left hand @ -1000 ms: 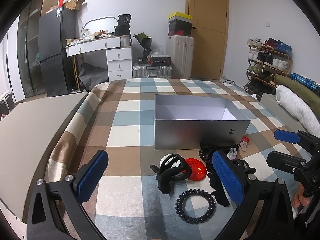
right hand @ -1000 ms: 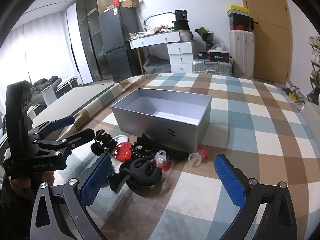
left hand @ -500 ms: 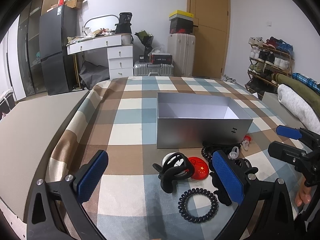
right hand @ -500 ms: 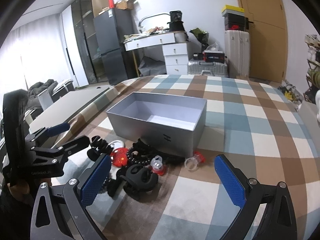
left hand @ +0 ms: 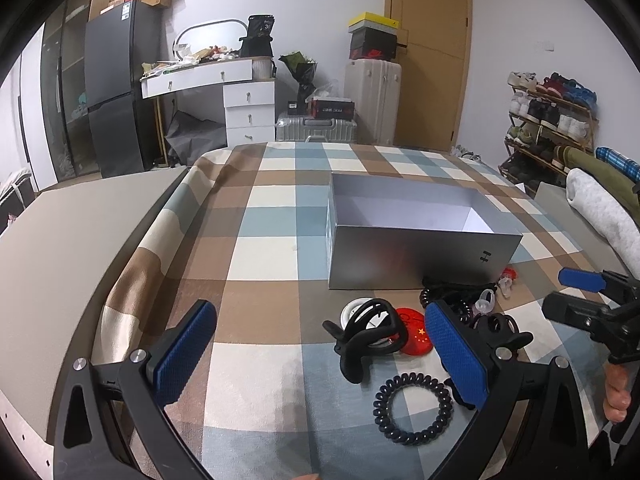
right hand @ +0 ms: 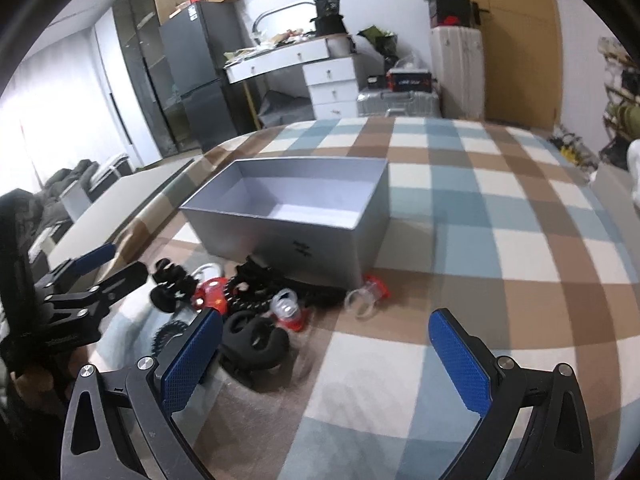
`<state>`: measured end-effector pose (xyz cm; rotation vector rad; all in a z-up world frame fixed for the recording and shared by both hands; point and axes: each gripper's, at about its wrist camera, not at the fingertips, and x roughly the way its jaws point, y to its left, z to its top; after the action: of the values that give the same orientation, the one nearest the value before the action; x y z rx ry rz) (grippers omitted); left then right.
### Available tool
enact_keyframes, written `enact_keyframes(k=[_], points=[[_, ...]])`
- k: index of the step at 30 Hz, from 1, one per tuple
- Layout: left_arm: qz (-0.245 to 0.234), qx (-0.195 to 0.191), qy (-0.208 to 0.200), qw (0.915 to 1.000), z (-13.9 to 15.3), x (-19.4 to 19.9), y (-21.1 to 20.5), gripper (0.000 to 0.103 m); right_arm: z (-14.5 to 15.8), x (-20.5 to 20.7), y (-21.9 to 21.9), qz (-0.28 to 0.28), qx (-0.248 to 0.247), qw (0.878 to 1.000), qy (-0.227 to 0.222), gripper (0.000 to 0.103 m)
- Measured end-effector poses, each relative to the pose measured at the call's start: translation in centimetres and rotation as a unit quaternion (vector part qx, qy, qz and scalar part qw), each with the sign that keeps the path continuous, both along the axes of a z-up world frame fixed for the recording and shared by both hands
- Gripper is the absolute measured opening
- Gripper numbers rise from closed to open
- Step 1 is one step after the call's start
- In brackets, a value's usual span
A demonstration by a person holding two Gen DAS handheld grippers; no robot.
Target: Organize jewelry
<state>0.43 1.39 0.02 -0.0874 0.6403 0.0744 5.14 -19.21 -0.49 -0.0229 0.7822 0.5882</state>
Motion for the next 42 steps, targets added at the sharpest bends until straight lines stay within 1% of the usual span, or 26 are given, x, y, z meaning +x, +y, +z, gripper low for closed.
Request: enact_keyframes(k=[2,3,4,6,10,14,17,19,23,25,26,27,28,30,34,39,42], points=[[-0.001,0.001,0.003,1.0,-0.1,0.0,0.0,0.101,-0.2,-0.1,0.2,0.01,0.004,1.0,0.01,0.103],[-0.002,0.003,0.004,1.0,-0.2,0.0,-0.1,0.101,-0.3,-0.2,0.4,0.016,0.004,1.0,0.015,0.1],[-0.003,0.003,0.005,1.0,-0.2,0.0,-0.1,0.101,-0.4,-0.3,0.6,0.021,0.005,1.0,0.019,0.095],[-0.006,0.004,0.007,0.9999,-0.3,0.0,-0.2,0.101,-0.8,-0.4,1.2,0.034,0.0,0.999,0.031,0.088],[-0.012,0.008,0.012,0.9998,-0.4,0.0,-0.4,0.101,-1.4,-0.6,2.1,0.058,0.004,0.997,0.05,0.088],[-0.014,0.011,0.018,0.9997,-0.6,0.1,-0.5,0.101,-2.0,-0.9,3.0,0.068,-0.004,0.996,0.058,0.087],[-0.012,0.01,0.022,0.9996,-0.7,0.2,-0.5,0.101,-2.5,-0.8,3.4,0.07,-0.006,0.995,0.069,0.083],[-0.012,0.008,0.024,0.9996,-0.7,0.2,-0.4,0.101,-2.9,-0.6,3.7,0.07,-0.007,0.995,0.074,0.078],[-0.012,0.005,0.031,0.9994,-0.9,0.3,-0.2,0.101,-2.9,-0.5,4.1,0.07,-0.01,0.995,0.075,0.073],[-0.01,0.005,0.039,0.9992,-1.1,0.5,-0.1,0.101,-2.9,-0.5,4.2,0.07,-0.011,0.995,0.076,0.067],[-0.011,0.005,0.045,0.9989,-1.2,0.6,-0.1,0.101,-2.9,-0.5,4.2,0.07,-0.013,0.995,0.075,0.066],[-0.013,0.005,0.05,0.9986,-1.4,0.7,-0.2,0.101,-2.9,-0.5,4.2,0.071,-0.013,0.995,0.076,0.062],[-0.018,0.004,0.056,0.9983,-1.5,0.7,-0.2,0.101,-2.9,-0.6,4.2,0.069,-0.015,0.995,0.075,0.053],[-0.024,-0.001,0.065,0.9976,-1.7,0.8,-0.3,0.101,-2.9,-0.8,4.1,0.072,-0.014,0.994,0.076,0.045],[-0.033,-0.004,0.078,0.9964,-2.0,1.1,-0.6,0.101,-2.4,-1.4,3.4,0.073,-0.006,0.995,0.063,0.045],[-0.054,-0.004,0.098,0.9937,-2.4,1.6,-1.3,0.101,-1.4,-1.7,2.2,0.074,0.017,0.996,0.05,0.045],[-0.061,-0.008,0.098,0.9933,-2.2,1.8,-1.5,0.101,-0.9,-1.6,1.8,0.07,0.026,0.996,0.04,0.045]])
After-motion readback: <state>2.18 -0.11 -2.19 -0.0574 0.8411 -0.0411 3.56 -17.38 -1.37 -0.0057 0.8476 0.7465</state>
